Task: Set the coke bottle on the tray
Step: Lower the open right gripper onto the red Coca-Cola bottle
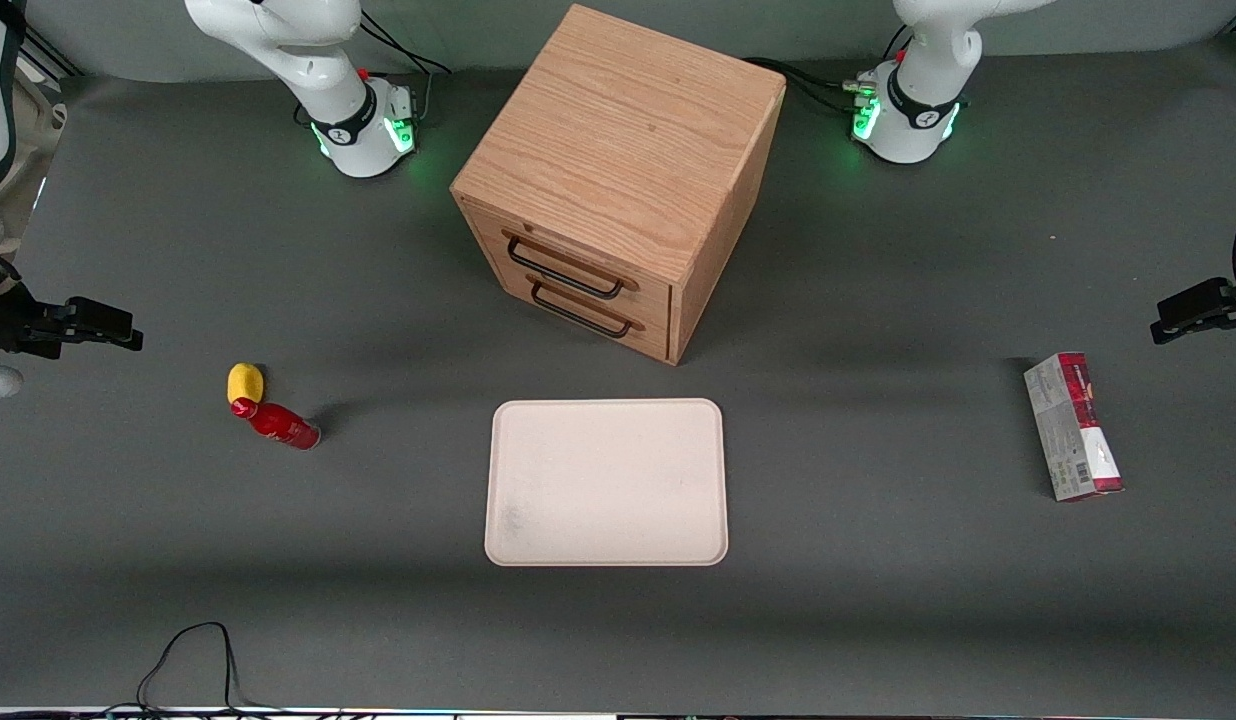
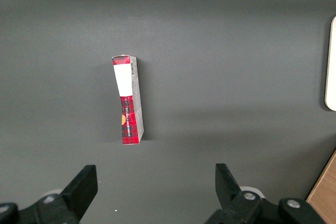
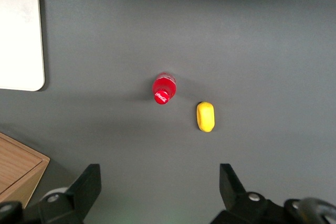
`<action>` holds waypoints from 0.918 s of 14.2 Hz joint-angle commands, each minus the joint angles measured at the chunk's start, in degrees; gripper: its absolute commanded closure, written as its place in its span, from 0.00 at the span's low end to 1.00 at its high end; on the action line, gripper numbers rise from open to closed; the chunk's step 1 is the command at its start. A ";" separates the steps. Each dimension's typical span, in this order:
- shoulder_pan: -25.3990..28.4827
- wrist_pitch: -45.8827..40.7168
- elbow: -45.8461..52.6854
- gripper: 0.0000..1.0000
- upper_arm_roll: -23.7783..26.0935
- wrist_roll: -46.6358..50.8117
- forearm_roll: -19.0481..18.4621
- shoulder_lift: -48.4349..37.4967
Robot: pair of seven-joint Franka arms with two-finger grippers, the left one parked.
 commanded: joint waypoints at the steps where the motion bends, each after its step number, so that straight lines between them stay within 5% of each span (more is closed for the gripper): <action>1: -0.05 1.27 0.27 0.00 -0.08 -1.39 1.12 1.10; 13: 1.00 27.98 -21.17 0.00 0.09 -0.86 2.35 1.98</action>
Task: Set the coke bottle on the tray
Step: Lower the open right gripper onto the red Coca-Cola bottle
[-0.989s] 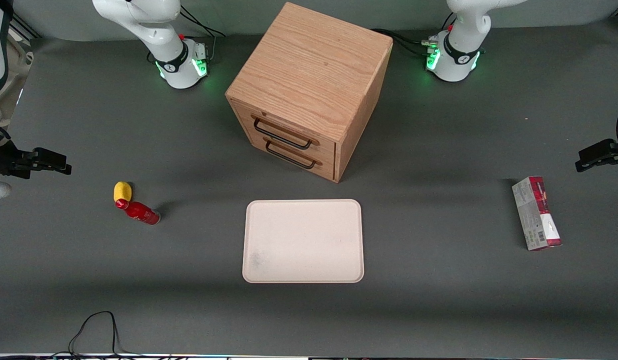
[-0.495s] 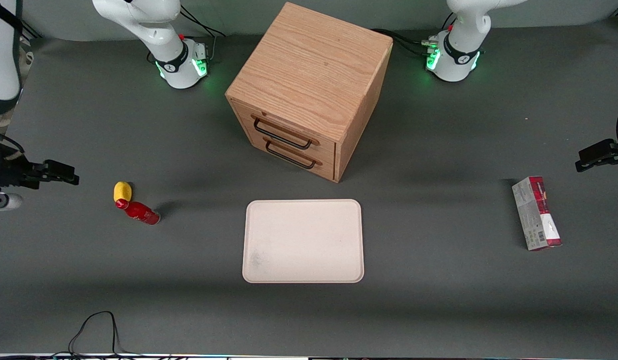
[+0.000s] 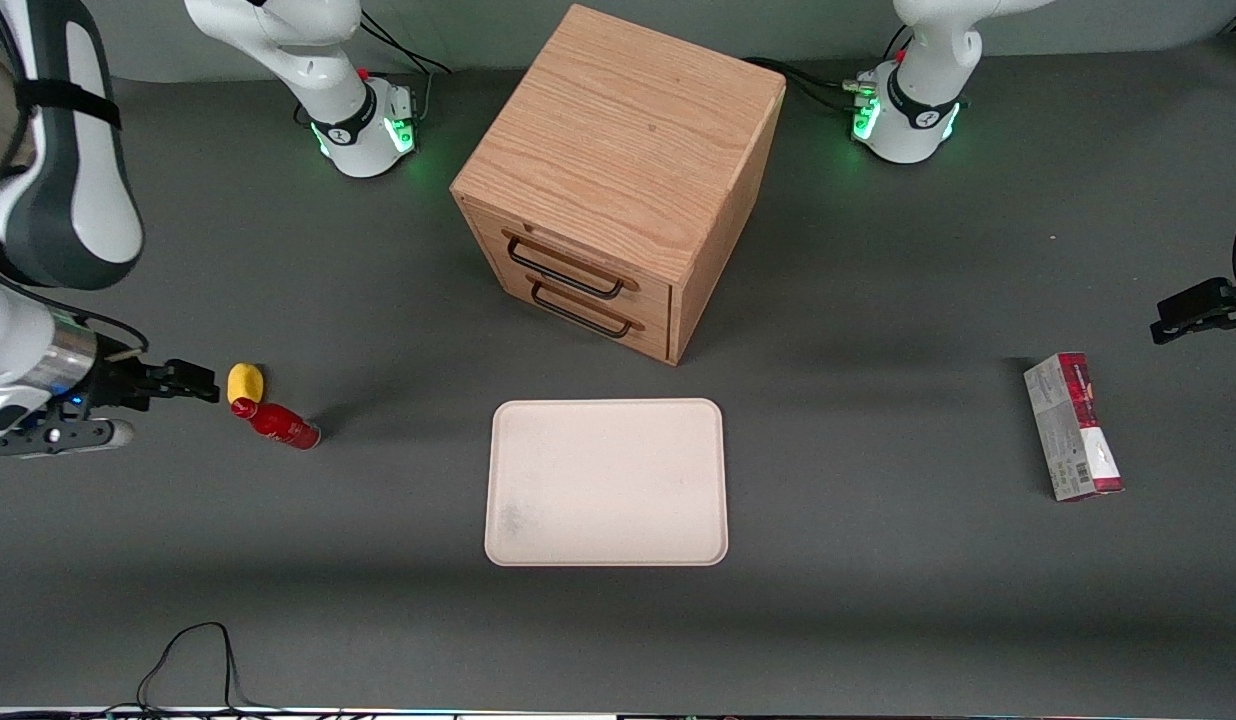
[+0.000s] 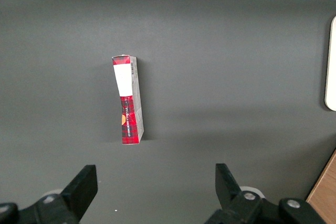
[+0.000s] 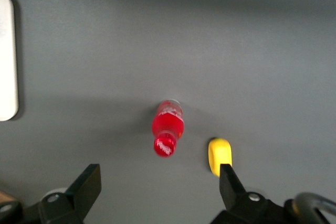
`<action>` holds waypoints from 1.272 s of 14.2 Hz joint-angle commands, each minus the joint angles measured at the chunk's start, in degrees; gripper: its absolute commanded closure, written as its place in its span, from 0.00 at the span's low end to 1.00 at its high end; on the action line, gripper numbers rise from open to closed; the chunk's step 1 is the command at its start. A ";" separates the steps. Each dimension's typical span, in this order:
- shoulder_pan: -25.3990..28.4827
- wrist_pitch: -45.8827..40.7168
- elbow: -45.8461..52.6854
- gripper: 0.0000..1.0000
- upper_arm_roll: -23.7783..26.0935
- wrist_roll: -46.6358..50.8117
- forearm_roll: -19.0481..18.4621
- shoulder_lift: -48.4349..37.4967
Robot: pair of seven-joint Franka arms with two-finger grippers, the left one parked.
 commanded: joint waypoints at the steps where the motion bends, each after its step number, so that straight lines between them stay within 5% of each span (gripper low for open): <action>1: 0.58 4.77 -3.58 0.00 -0.18 -0.82 1.27 0.10; 16: 0.58 13.66 -10.35 0.00 -0.18 -1.52 1.00 4.94; 18: 0.67 13.48 -10.26 0.09 -0.18 -1.52 0.65 4.76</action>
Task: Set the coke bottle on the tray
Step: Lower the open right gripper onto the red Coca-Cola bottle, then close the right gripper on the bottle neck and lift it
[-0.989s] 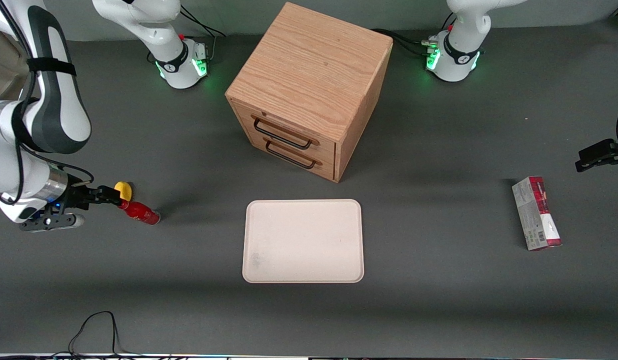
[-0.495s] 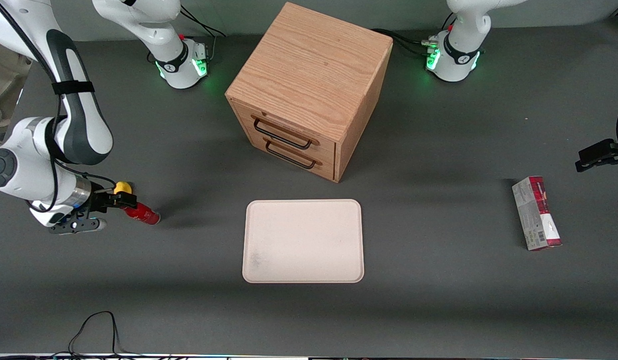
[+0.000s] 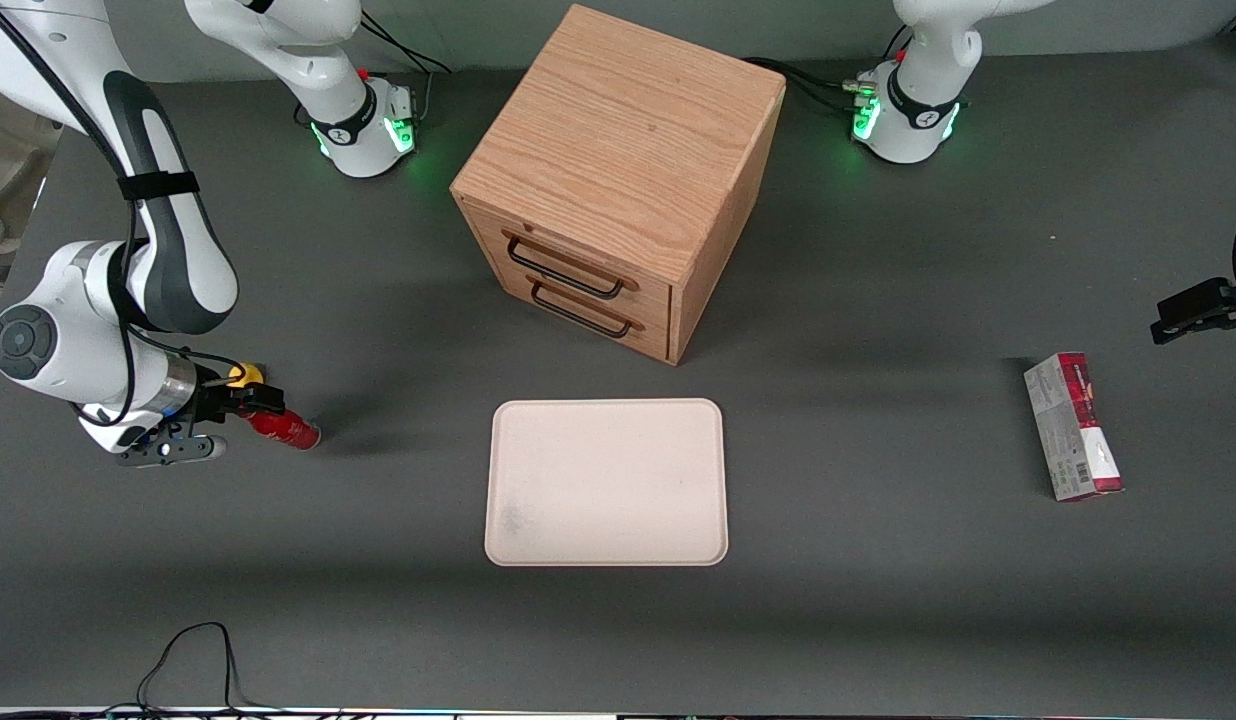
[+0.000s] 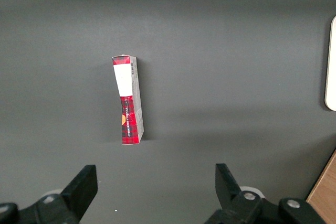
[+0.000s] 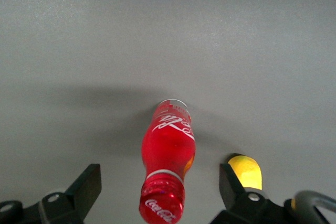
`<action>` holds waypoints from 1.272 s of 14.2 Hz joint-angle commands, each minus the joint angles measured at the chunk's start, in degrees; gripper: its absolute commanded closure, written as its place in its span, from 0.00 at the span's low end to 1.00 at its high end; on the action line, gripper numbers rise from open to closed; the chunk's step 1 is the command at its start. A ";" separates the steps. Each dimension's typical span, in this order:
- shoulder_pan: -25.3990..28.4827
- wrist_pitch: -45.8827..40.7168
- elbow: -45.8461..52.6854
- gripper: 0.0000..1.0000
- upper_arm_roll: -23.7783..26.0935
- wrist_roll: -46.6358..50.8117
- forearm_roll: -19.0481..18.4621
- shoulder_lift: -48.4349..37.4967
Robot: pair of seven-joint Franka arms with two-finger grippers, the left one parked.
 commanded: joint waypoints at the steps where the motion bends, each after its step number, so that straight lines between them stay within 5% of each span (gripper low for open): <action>1: 0.43 0.55 -0.27 0.17 -0.24 -1.50 0.55 -0.55; 8: 0.69 0.20 0.17 1.00 -0.24 -1.59 0.37 -0.81; 13: 0.78 -2.60 2.89 1.00 -0.15 -1.24 0.28 -1.16; 18: 0.78 -18.05 17.02 1.00 -0.15 -1.06 -0.15 -1.43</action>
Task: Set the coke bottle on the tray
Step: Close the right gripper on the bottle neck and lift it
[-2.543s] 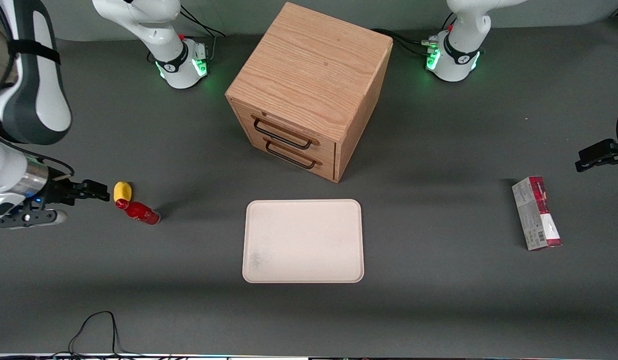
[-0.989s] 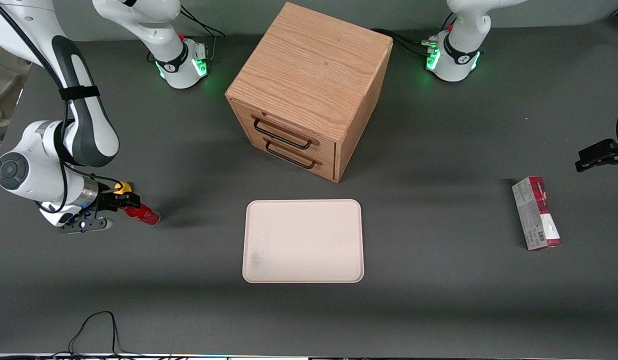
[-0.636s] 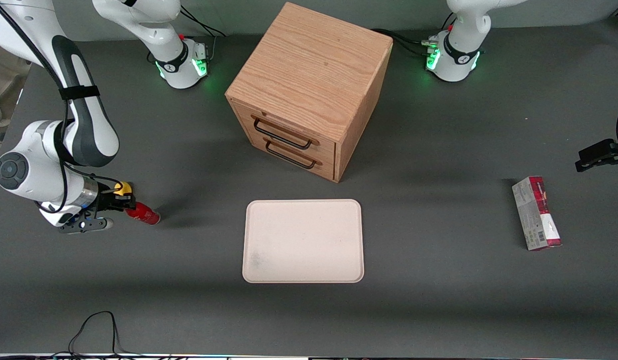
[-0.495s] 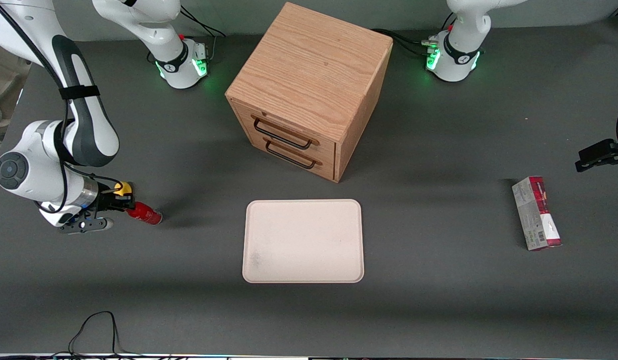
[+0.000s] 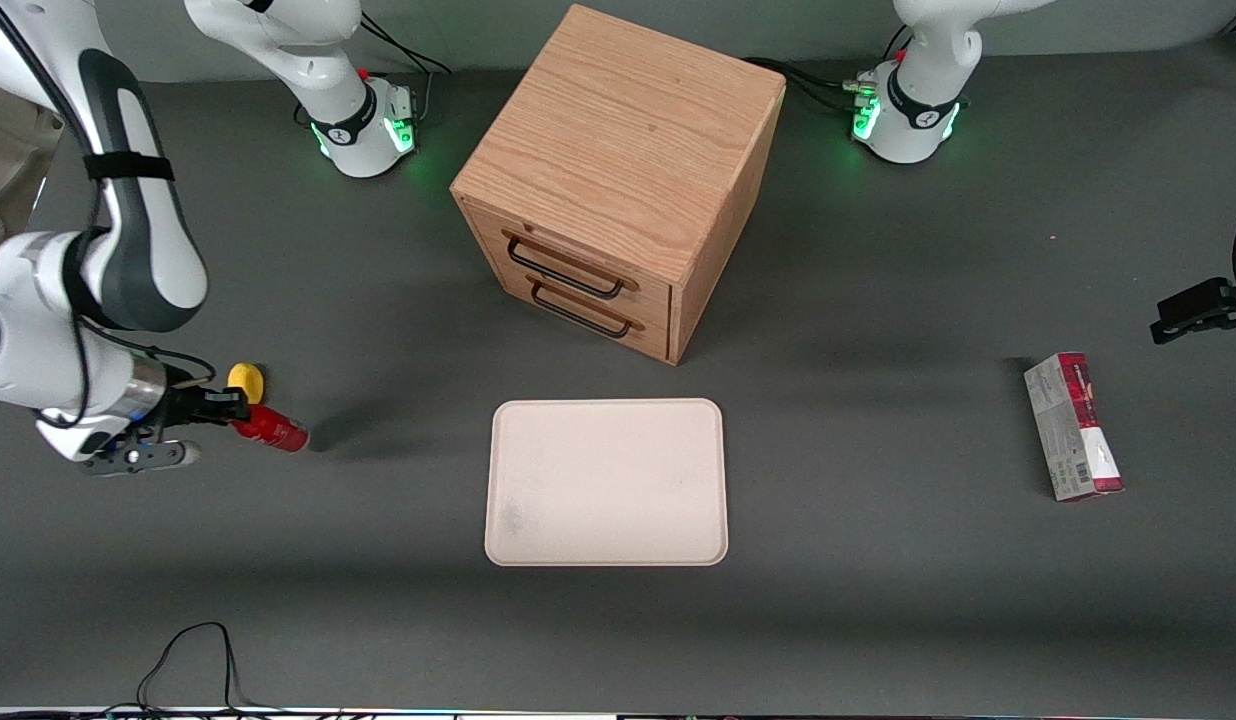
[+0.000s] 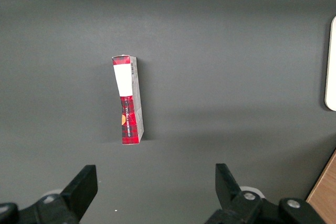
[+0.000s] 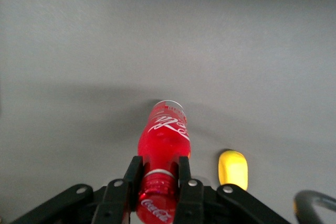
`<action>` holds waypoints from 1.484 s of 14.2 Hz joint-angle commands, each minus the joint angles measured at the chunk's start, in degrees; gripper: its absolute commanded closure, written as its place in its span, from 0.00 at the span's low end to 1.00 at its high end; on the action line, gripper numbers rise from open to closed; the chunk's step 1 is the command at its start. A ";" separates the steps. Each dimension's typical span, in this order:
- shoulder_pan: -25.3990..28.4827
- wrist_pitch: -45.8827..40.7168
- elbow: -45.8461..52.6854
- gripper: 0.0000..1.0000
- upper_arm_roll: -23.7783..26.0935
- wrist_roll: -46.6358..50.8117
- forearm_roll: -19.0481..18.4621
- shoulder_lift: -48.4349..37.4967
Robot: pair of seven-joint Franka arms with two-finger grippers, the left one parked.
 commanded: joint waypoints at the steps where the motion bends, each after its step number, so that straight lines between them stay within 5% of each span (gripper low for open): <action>1: 0.30 -9.48 9.51 1.00 -0.15 -0.91 -0.94 -0.89; 7: 0.12 -29.09 28.07 1.00 -0.33 -1.08 -1.39 -1.51; 12: 0.29 -32.36 32.66 1.00 0.29 -0.47 -1.04 -1.33; 21: 18.91 -31.04 45.22 1.00 1.34 21.47 -1.21 9.38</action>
